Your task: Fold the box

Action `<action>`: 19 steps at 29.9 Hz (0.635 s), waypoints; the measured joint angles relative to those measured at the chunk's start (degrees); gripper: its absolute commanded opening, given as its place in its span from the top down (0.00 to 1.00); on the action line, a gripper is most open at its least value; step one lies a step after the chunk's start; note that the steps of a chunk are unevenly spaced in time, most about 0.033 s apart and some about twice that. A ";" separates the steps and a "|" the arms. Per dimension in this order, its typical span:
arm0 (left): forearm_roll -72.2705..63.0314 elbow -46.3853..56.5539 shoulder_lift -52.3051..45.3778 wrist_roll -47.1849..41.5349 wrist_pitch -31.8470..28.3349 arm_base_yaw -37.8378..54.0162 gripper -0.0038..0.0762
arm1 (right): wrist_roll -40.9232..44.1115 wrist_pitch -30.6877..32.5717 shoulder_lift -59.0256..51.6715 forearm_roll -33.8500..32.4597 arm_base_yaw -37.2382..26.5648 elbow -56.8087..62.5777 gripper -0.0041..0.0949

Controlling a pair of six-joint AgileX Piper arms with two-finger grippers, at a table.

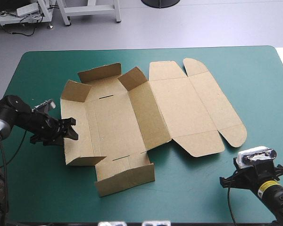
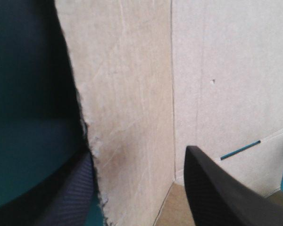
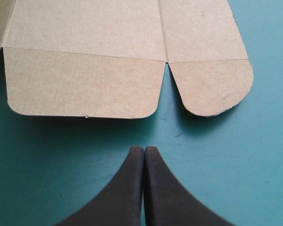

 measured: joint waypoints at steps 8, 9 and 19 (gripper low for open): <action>-2.85 0.00 2.28 0.18 -0.25 0.00 0.45 | 0.00 0.00 0.00 0.00 0.00 -0.03 0.98; -3.55 0.00 2.65 0.18 -0.26 0.00 0.45 | 0.00 0.00 0.00 0.00 0.00 -0.03 0.98; -6.22 0.50 5.25 -0.17 -0.69 -4.52 0.78 | 0.00 -0.05 0.00 -0.04 0.00 -0.03 0.98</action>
